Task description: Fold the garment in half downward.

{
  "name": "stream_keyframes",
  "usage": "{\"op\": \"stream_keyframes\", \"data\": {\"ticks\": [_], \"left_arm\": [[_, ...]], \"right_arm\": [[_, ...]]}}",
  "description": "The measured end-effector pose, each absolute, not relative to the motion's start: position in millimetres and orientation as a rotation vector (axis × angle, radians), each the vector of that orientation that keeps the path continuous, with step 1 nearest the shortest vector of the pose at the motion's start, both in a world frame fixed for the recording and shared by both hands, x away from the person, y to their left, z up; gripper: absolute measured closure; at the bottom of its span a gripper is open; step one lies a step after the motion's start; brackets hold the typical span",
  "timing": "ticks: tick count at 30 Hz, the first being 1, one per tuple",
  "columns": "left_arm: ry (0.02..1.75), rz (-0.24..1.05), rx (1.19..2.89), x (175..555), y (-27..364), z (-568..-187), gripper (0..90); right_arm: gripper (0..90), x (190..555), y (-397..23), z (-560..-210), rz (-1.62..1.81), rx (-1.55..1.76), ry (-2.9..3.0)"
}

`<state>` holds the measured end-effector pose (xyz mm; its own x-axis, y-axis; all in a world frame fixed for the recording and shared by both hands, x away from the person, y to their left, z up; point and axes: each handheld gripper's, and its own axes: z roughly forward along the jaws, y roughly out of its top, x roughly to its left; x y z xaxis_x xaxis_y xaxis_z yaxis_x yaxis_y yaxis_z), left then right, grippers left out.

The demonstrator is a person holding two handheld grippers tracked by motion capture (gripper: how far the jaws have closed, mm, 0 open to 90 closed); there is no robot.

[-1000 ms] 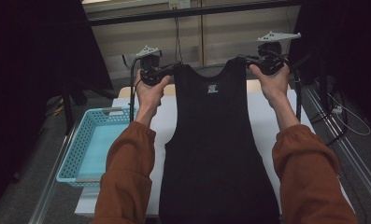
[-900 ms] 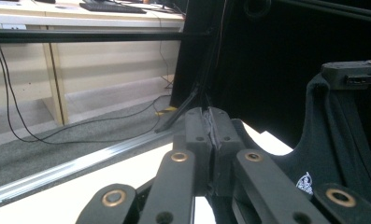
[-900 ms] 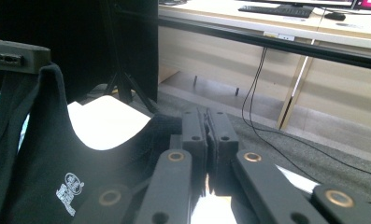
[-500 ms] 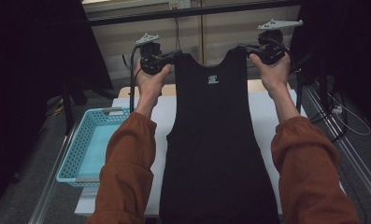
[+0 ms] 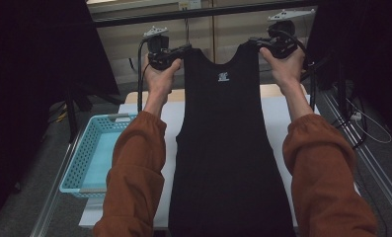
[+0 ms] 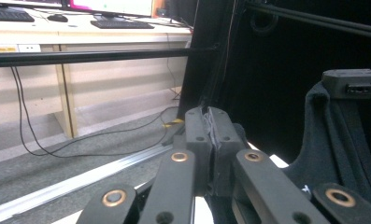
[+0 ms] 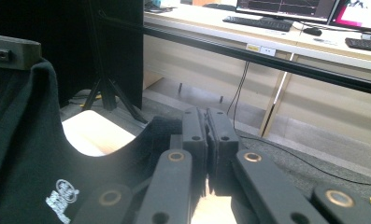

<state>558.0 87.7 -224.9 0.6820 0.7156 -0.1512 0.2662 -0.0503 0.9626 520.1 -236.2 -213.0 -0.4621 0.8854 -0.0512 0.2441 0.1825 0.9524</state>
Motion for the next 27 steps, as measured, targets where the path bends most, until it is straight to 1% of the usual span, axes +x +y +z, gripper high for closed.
{"op": "stream_keyframes", "data": {"ticks": [4,10,12,16,20,27], "left_arm": [[0.823,0.452,1.612,561,89,-216,88.6],[0.818,0.484,1.594,562,91,-201,88.7],[0.822,0.517,1.595,563,90,-196,88.7],[0.805,0.484,1.568,560,93,-192,88.7],[0.779,0.475,1.574,553,91,-199,88.7],[0.771,0.465,1.602,540,93,-220,88.7]], "right_arm": [[88.1,524,-233,-208,1.296,1.064,1.812],[88.1,528,-223,-191,1.291,1.029,1.791],[88.0,527,-224,-185,1.300,1.034,1.757],[88.1,523,-226,-175,1.306,1.014,1.719],[88.1,518,-230,-181,1.327,1.020,1.728],[88.1,508,-238,-213,1.330,1.037,1.777]]}}
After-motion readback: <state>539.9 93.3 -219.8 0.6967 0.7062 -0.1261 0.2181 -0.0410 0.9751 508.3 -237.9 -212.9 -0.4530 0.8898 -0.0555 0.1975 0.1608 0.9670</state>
